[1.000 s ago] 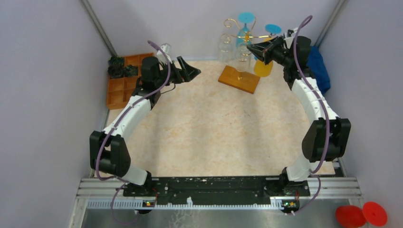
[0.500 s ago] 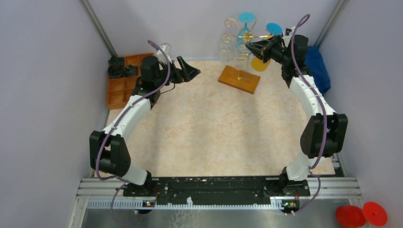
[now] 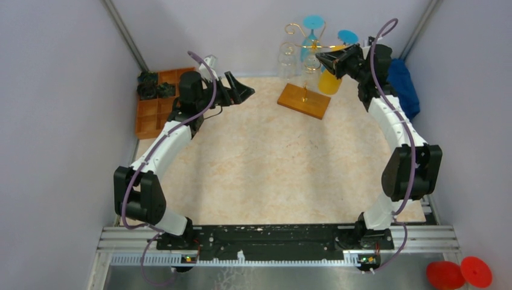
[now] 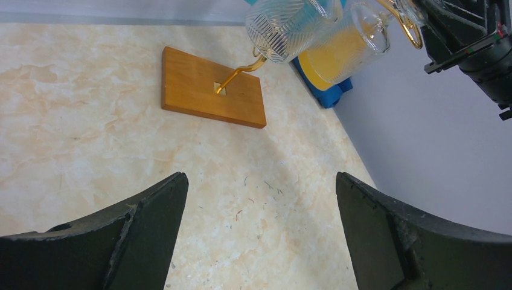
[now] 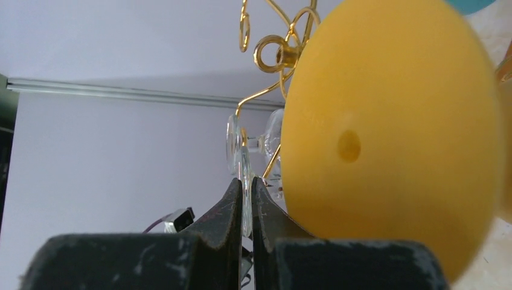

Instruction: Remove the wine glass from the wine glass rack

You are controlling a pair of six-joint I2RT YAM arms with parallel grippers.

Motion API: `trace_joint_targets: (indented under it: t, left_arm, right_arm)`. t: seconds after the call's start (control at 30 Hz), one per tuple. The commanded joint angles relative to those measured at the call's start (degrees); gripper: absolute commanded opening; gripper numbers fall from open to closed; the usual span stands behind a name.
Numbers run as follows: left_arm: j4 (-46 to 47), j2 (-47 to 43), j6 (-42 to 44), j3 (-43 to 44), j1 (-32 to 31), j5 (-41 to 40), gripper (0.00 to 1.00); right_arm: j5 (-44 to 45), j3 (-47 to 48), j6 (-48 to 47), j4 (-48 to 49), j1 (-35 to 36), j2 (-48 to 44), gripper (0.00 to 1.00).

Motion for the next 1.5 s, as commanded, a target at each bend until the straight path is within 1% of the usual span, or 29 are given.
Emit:
trace_joint_targets:
  t: [0.0, 0.27, 0.47, 0.73, 0.93, 1.07, 1.13, 1.23, 1.27, 1.3, 1.33, 1.37, 1.43, 1.47]
  left_arm:
    - [-0.26, -0.21, 0.51, 1.09, 0.22, 0.52, 0.98]
    - [-0.17, 0.07, 0.21, 0.95, 0.22, 0.91, 0.98]
    - [0.04, 0.47, -0.18, 0.89, 0.22, 1.08, 0.98]
    - [0.35, 1.38, -0.68, 1.03, 0.22, 1.53, 0.98]
    - [1.00, 2.56, -1.53, 1.19, 0.24, 2.45, 0.98]
    - [1.72, 3.20, -2.08, 1.14, 0.22, 3.57, 0.98]
    - [3.87, 3.15, -2.61, 0.62, 0.22, 5.57, 0.98]
    - [12.03, 2.14, -5.67, -2.60, 0.17, 12.37, 0.98]
    - [15.70, 1.63, -7.35, -4.03, 0.13, 14.57, 0.97]
    - [19.43, 1.17, -9.39, -5.71, 0.13, 16.77, 0.93]
    - [23.54, 0.87, -11.34, -7.13, 0.05, 18.66, 0.80]
    - [27.28, 0.66, -13.95, -8.50, -0.08, 21.49, 0.62]
    - [34.23, 0.63, -17.33, -10.45, -0.51, 25.28, 0.56]
    - [37.92, 0.77, -19.39, -11.54, -0.87, 27.25, 0.56]
  right_arm:
    - [3.81, 1.70, -1.34, 2.48, -0.66, -4.61, 0.00]
    - [6.07, -0.14, -3.33, 2.48, -1.67, -8.43, 0.00]
    - [5.43, -1.05, -3.41, 1.96, -2.24, -10.57, 0.00]
    - [5.49, -7.55, -3.20, 3.28, -2.86, -14.68, 0.00]
    - [3.03, -10.56, -1.73, 5.37, -2.87, -16.99, 0.00]
    - [1.55, -13.56, -1.71, 5.09, -2.78, -20.42, 0.00]
    - [0.85, -15.75, -2.77, 3.84, -2.78, -23.17, 0.00]
    - [-1.52, -20.32, -4.29, 3.03, -2.78, -28.21, 0.00]
    - [-1.86, -21.69, -5.26, 2.20, -2.78, -31.13, 0.00]
    - [-2.17, -22.75, -6.65, 0.84, -2.72, -33.29, 0.00]
    - [-2.83, -22.90, -7.90, -0.24, -2.51, -34.99, 0.00]
    - [-3.67, -22.85, -8.62, -1.04, -2.33, -36.62, 0.00]
    - [-6.30, -22.23, -9.03, -1.06, -1.48, -38.38, 0.00]
    - [-7.65, -22.05, -8.50, 0.38, -0.74, -38.92, 0.00]
